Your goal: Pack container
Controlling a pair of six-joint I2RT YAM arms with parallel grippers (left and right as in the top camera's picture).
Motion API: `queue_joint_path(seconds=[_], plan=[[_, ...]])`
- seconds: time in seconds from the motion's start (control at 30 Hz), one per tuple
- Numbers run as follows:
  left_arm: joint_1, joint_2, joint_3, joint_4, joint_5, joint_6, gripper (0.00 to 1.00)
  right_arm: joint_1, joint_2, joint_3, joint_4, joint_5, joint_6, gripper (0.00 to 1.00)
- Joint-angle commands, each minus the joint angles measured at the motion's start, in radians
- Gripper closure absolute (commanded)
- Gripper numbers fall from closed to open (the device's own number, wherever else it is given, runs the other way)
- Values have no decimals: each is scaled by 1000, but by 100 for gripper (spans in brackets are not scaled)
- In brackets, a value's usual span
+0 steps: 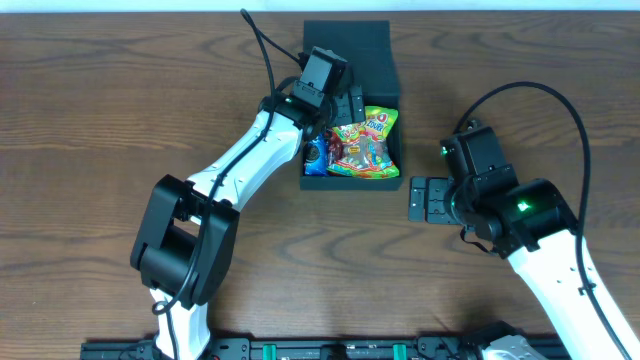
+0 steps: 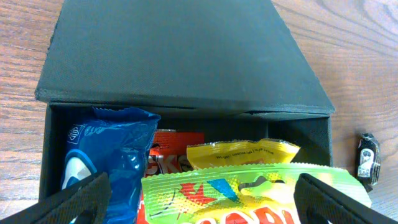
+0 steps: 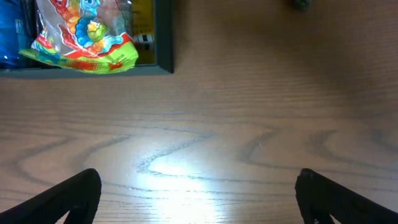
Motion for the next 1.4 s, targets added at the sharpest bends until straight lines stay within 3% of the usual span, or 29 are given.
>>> queue_joint_path(seconds=[0.0,0.27,0.37,0.5,0.63,1.37], plan=[[0,19,12,8,7,6,5,-3,-8,-2,0,12,-9,1],[-3,-61,30,25,35,16,4,-3,-8,-2,0,15,-9,1],[-14,-112,31,25,142,91,5,-3,-8,-2,0,15,-9,1],[-40,-120,31,13,275,104,5,-3,-8,-2,-1,15,-9,1],[-90,-120,31,-10,341,164,5,-3,-8,-2,0,15,-9,1],[-141,14,29,-5,320,172,5,-3,-8,-2,-4,16,-9,1]])
